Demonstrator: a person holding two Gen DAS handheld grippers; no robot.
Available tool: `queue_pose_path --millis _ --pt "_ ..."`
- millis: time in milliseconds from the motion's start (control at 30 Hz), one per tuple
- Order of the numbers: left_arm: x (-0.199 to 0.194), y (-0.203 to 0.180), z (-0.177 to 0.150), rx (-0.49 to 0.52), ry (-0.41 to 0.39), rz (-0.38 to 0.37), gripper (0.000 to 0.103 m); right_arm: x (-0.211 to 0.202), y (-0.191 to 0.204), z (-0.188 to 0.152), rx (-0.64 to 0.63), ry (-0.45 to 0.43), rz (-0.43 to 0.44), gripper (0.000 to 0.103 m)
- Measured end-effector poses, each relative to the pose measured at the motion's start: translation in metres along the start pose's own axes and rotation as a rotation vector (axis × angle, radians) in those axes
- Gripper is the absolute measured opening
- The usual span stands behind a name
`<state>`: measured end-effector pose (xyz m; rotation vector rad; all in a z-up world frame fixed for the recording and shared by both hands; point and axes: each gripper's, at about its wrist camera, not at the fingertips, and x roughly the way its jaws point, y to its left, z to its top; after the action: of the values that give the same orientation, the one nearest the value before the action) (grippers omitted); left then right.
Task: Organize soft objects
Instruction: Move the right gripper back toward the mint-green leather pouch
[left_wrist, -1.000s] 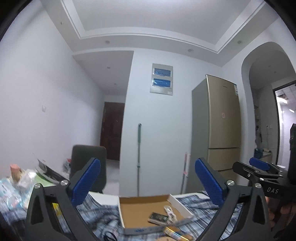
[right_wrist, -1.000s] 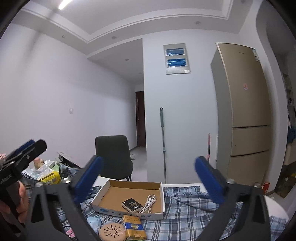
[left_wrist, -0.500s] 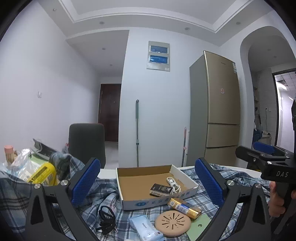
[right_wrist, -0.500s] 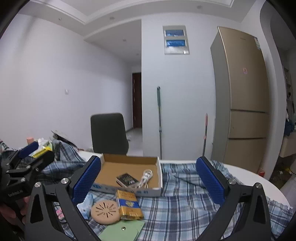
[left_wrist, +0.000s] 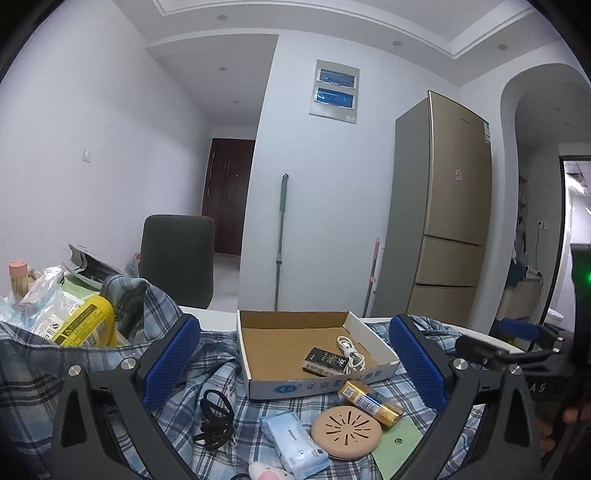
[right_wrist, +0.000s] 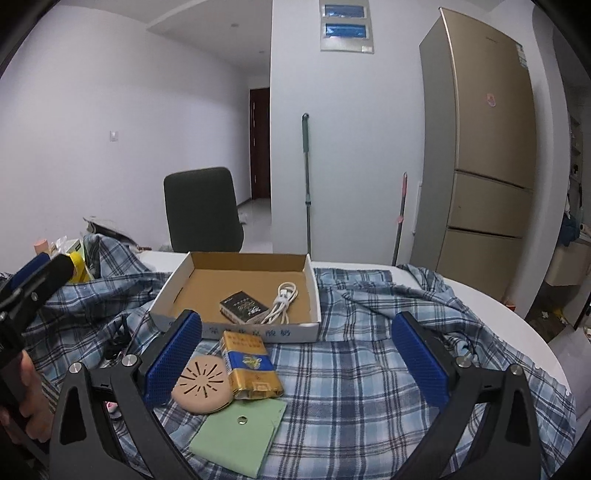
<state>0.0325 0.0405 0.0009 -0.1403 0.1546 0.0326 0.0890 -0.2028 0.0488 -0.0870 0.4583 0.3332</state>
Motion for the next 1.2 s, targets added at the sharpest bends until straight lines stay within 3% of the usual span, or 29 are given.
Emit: queue_pose_path --millis 333,767,1000,1200 --pt "0.001 0.010 0.003 -0.036 0.006 0.010 0.103 0.017 0.023 -0.008 -0.032 0.124 -0.031 0.102" --pt "0.009 0.019 0.001 -0.079 0.056 0.032 0.103 0.040 0.031 -0.019 -0.028 0.285 0.012 0.090" --pt "0.007 0.022 0.002 -0.098 0.054 0.045 0.103 0.045 0.023 -0.026 0.047 0.323 0.035 0.074" --pt "0.000 0.022 0.005 -0.091 0.020 0.069 0.103 0.059 0.015 -0.031 0.126 0.435 0.060 0.058"
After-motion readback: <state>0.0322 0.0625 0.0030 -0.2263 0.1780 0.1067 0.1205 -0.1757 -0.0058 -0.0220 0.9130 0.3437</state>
